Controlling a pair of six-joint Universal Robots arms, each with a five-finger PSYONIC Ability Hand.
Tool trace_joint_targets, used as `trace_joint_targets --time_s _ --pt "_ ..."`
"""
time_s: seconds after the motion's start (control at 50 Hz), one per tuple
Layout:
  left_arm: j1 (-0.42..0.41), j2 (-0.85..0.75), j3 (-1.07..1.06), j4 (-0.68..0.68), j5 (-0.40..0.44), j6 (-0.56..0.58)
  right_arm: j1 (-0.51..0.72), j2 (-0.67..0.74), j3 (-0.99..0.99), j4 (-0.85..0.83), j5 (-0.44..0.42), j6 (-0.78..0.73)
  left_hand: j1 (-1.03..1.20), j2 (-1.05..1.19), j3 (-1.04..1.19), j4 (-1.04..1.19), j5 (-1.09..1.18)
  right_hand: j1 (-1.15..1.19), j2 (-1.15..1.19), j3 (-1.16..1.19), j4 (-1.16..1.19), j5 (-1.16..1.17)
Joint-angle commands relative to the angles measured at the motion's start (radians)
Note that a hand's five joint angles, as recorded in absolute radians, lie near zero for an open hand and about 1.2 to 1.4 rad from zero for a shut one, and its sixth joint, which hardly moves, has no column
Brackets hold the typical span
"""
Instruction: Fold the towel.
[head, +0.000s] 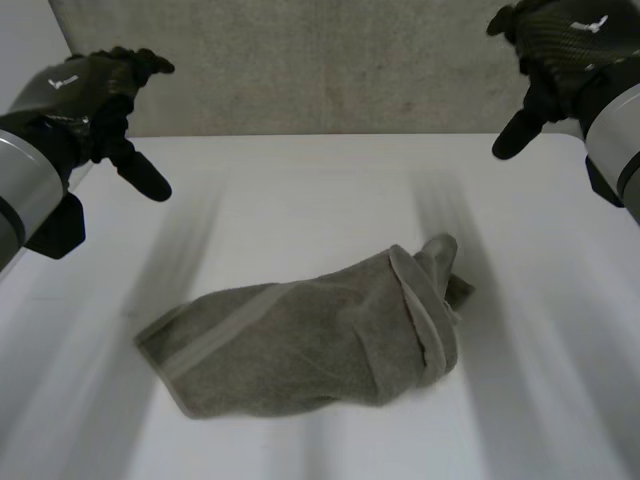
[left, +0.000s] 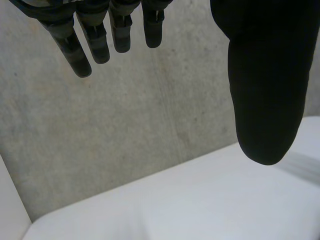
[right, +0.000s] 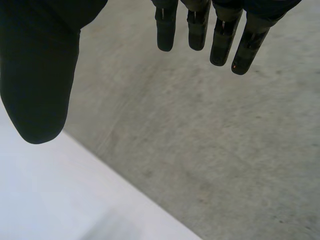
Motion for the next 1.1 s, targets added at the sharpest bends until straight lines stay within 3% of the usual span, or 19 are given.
trace_joint_targets --time_s 0.02,0.12,0.2,0.3,0.34,0.4,0.5,0.62,0.74,0.8,0.84,0.86,0.9,1.02,1.1 --pt "-0.012 -0.067 -0.007 -0.001 0.003 0.027 0.002 0.071 0.029 0.069 -0.098 -0.181 0.042 0.038 0.038 0.04 0.034 -0.032 -0.06 -0.039 -0.057 -0.067" --pt "-0.112 -0.159 -0.021 -0.001 0.063 0.074 0.037 0.17 0.038 0.223 -0.105 -0.355 0.039 0.035 0.035 0.037 0.031 -0.032 -0.06 -0.039 -0.057 -0.067" --pt "-0.166 -0.21 -0.046 0.031 0.115 0.083 0.028 0.194 0.03 0.253 -0.088 -0.412 0.016 0.012 0.012 0.013 0.008 -0.032 -0.06 -0.039 -0.057 -0.067" --pt "-0.201 -0.339 -0.052 0.211 0.161 0.085 0.008 0.195 0.035 0.241 -0.047 -0.4 0.022 0.018 0.017 0.019 0.014 -0.032 -0.06 -0.039 -0.057 -0.067" --pt "-0.259 -0.423 -0.029 0.332 0.173 0.099 -0.052 0.194 0.079 0.231 -0.035 -0.367 0.042 0.038 0.038 0.04 0.034 -0.032 -0.06 -0.039 -0.057 -0.067" --pt "-0.284 -0.468 -0.006 0.372 0.184 0.119 -0.081 0.192 0.121 0.22 -0.039 -0.345 0.063 0.059 0.059 0.06 0.055 -0.032 -0.06 -0.039 -0.057 -0.067" --pt "-0.335 -0.627 0.062 0.439 0.267 0.252 -0.158 0.189 0.294 0.12 -0.045 -0.317 0.297 0.293 0.293 0.295 0.289 -0.032 -0.06 -0.039 -0.057 -0.067" --pt "-0.374 -0.73 0.109 0.458 0.359 0.329 -0.222 0.128 0.461 -0.001 -0.065 -0.311 0.33 0.326 0.326 0.327 0.322 -0.032 -0.06 -0.039 -0.057 -0.067" --pt "-0.379 -0.773 0.135 0.515 0.371 0.333 -0.265 0.115 0.549 -0.042 -0.111 -0.314 0.368 0.364 0.364 0.366 0.36 -0.032 -0.06 -0.039 -0.057 -0.067" --pt "-0.382 -0.79 0.143 0.547 0.377 0.335 -0.281 0.117 0.567 -0.042 -0.137 -0.311 0.512 0.508 0.508 0.509 0.504 -0.032 -0.06 -0.039 -0.057 -0.067" --pt "-0.382 -0.79 0.143 0.577 0.377 0.336 -0.288 0.115 0.575 -0.044 -0.154 -0.307 0.877 0.873 0.872 0.874 0.869 -0.032 -0.06 -0.039 -0.057 -0.067" --pt "-0.382 -0.79 0.143 0.578 0.377 0.337 -0.288 0.115 0.575 -0.044 -0.154 -0.307 0.879 0.875 0.875 0.876 0.871 -0.032 -0.06 -0.039 -0.057 -0.067" --pt "-0.381 -0.778 0.137 0.604 0.37 0.34 -0.287 0.115 0.573 -0.046 -0.162 -0.305 1.206 1.202 1.202 1.204 1.198 -0.032 -0.06 -0.039 -0.057 -0.067" --pt "-0.379 -0.71 0.106 0.654 0.33 0.338 -0.282 0.115 0.558 -0.065 -0.168 -0.276 1.207 1.203 1.203 1.205 1.199 -0.032 -0.06 -0.039 -0.057 -0.067" --pt "-0.367 -0.621 0.039 0.68 0.261 0.338 -0.265 0.12 0.541 -0.133 -0.219 -0.186 1.207 1.203 1.203 1.205 1.199 -0.032 -0.06 -0.039 -0.057 -0.067"
